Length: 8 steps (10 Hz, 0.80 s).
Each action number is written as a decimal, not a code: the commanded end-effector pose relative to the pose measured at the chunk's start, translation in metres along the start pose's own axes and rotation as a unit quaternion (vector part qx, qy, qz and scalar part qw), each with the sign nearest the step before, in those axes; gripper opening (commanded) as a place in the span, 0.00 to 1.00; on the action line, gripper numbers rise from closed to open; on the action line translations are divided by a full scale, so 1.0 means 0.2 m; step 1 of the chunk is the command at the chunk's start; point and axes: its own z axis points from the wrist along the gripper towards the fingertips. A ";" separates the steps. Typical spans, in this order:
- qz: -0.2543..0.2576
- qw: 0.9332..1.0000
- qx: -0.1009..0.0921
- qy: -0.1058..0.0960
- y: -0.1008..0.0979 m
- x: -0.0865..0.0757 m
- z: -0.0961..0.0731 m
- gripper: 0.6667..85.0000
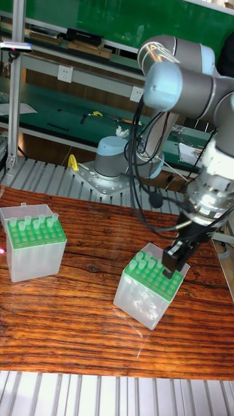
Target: Transfer all large pipette tips from one holder to another
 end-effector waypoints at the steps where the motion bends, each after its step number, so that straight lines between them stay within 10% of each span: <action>1: -0.035 0.999 -0.034 -0.010 0.06 0.06 0.03 0.47; 8: -0.027 0.999 -0.030 -0.001 0.19 0.13 0.07 0.47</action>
